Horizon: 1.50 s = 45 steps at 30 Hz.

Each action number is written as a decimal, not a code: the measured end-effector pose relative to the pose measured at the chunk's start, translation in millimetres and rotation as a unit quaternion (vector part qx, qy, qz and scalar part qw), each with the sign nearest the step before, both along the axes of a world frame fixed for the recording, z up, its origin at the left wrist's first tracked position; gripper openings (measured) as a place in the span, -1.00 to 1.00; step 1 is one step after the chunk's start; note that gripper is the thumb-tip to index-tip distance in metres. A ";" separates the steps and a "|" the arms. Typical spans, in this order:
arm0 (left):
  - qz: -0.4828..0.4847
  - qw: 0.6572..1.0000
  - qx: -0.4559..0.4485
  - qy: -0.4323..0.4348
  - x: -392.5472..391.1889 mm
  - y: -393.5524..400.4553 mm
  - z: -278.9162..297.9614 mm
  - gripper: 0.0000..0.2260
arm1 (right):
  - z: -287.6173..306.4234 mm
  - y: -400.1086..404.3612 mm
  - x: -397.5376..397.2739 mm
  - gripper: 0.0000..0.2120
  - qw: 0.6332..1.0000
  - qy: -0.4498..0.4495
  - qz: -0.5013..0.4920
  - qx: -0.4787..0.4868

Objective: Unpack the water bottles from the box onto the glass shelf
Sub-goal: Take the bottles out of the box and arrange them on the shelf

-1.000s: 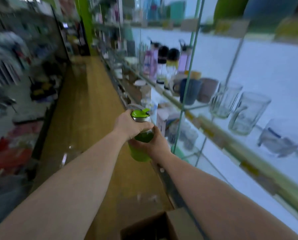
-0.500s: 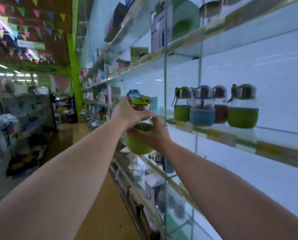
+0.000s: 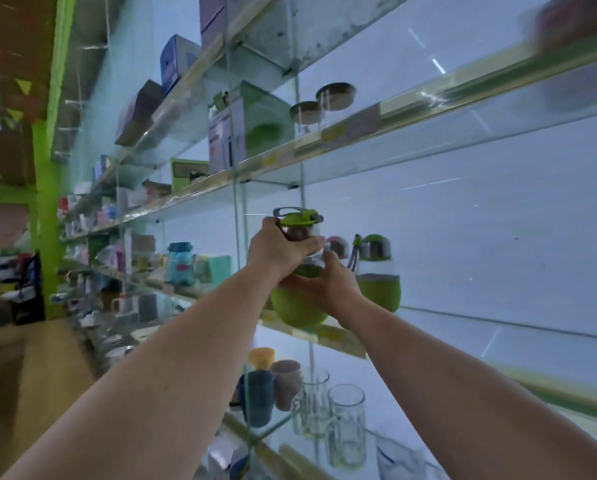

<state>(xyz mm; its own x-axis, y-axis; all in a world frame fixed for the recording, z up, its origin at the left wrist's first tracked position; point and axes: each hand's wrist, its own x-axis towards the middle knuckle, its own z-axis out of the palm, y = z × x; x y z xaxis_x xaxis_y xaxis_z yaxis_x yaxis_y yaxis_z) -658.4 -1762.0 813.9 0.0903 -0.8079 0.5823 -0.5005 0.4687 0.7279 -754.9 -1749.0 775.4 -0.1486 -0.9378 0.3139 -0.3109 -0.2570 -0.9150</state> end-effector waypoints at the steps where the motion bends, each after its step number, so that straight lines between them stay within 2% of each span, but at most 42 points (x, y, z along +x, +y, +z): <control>1: -0.011 1.000 0.000 -0.002 -11.9 -4.3 -1.1 -0.40 | -0.9 -3.9 -10.2 -0.55 1.000 0.000 -0.011 0.006; 3: -0.025 1.000 0.008 -0.007 -32.6 -15.2 -3.8 -0.40 | -3.3 -10.3 -28.4 -0.55 0.999 0.031 -0.038 0.002; 8: -0.046 0.999 0.025 -0.015 -67.8 -43.9 -11.2 -0.42 | -6.0 -23.8 -59.2 -0.58 0.997 0.029 -0.066 0.024; 11: -0.028 0.998 0.036 -0.037 -79.3 -61.0 -21.7 -0.44 | -10.9 -32.8 -69.1 -0.57 0.996 0.029 -0.068 0.053; 14: 0.006 0.997 0.038 -0.062 -86.1 -75.1 -25.9 -0.37 | -13.5 -44.1 -71.6 -0.59 0.994 0.028 -0.064 0.080; 19: 0.028 0.997 0.031 -0.071 -89.3 -85.0 -25.8 -0.35 | -15.1 -60.5 -71.1 -0.40 0.988 0.079 -0.103 0.087; 26: 0.033 0.995 0.018 -0.089 -90.5 -82.0 -32.3 -0.24 | -24.2 -66.9 -74.9 -0.37 0.984 0.110 -0.118 0.074; 33: -0.008 0.995 0.029 -0.096 -83.0 -71.1 -31.0 -0.29 | -26.3 -67.6 -75.7 -0.23 0.983 0.127 -0.118 0.054; 36: -0.012 0.996 0.023 -0.081 -74.1 -63.0 -28.2 -0.34 | -22.8 -62.0 -75.0 -0.21 0.987 0.113 -0.116 0.014; 38: -0.011 0.998 0.008 -0.063 -61.8 -53.6 -25.5 -0.44 | -18.9 -50.8 -71.3 -0.20 0.980 0.117 -0.149 -0.054; 42: 0.050 0.999 -0.011 -0.002 -25.9 -32.1 -22.8 -0.59 | -10.7 -28.3 -51.6 -0.38 0.940 0.132 -0.185 -0.254; 45: 0.105 0.994 0.012 0.017 9.9 -24.5 -33.9 -0.63 | -13.4 -14.8 -16.6 -0.49 0.924 0.166 -0.123 -0.322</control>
